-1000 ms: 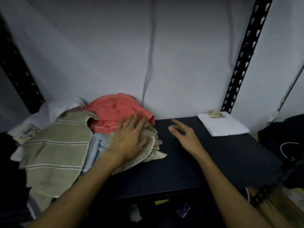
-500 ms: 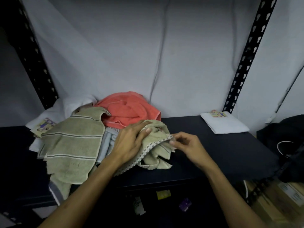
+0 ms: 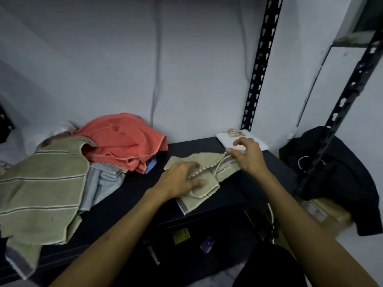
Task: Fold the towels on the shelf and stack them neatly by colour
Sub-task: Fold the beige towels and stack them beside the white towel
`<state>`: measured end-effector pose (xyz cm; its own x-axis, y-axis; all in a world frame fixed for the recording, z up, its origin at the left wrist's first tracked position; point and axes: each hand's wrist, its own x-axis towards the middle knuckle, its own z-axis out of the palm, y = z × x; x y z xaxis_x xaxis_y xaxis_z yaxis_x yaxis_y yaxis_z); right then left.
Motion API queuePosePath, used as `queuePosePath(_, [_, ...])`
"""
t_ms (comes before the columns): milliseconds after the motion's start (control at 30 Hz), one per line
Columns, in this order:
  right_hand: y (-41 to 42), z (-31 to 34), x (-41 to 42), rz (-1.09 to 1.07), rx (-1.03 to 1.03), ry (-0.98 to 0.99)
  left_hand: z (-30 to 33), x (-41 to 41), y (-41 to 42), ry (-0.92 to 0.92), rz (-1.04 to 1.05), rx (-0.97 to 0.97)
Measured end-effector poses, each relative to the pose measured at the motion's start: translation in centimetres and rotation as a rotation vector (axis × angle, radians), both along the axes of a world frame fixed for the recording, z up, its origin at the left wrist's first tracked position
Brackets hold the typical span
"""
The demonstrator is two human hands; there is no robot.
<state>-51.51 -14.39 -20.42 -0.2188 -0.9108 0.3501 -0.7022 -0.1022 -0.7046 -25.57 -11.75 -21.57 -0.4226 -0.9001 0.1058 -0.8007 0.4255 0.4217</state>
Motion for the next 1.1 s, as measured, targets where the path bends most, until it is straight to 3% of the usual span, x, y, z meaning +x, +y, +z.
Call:
queuePosePath(100, [3.9, -2.5, 2.0, -0.150, -0.093, 0.075, -1.5, -0.1, -0.2, 0.096, 0.034, -0.091])
queuePosePath(167, [7.3, -4.7, 4.3, -0.070, -0.135, 0.093, -1.7, 0.1, -0.7, 0.260, 0.078, -0.131])
queuePosePath(367, [8.5, -8.5, 4.8, 0.092, -0.136, 0.284, -0.1, 1.2, -2.4, 0.550, 0.047, 0.176])
queuePosePath(500, [5.4, -6.7, 0.7, 0.125, -0.024, 0.261, 1.4, 3.2, -3.0, 0.470, 0.051, 0.266])
queuePosePath(633, [4.3, -3.6, -1.5, 0.068, -0.034, 0.224, 1.8, 4.7, -3.2, 0.276, 0.129, 0.034])
queuePosePath(733, [5.6, -1.9, -1.5, 0.035, -0.007, 0.111, 1.8, 4.5, -2.8, 0.296, 0.147, -0.044])
queuePosePath(867, [10.2, -4.2, 0.0, 0.015, 0.231, 0.139, 1.9, 4.3, -2.0, 0.429, 0.118, 0.108])
queuePosePath(967, [13.1, -7.3, 2.6, -0.045, 0.131, 0.047, 1.1, 4.1, -0.7, 0.316, 0.160, 0.250])
queuePosePath(1100, [13.1, -7.9, 6.2, -0.163, 0.074, -0.130, 0.7, 2.4, 0.9, 0.588, 0.095, 0.422])
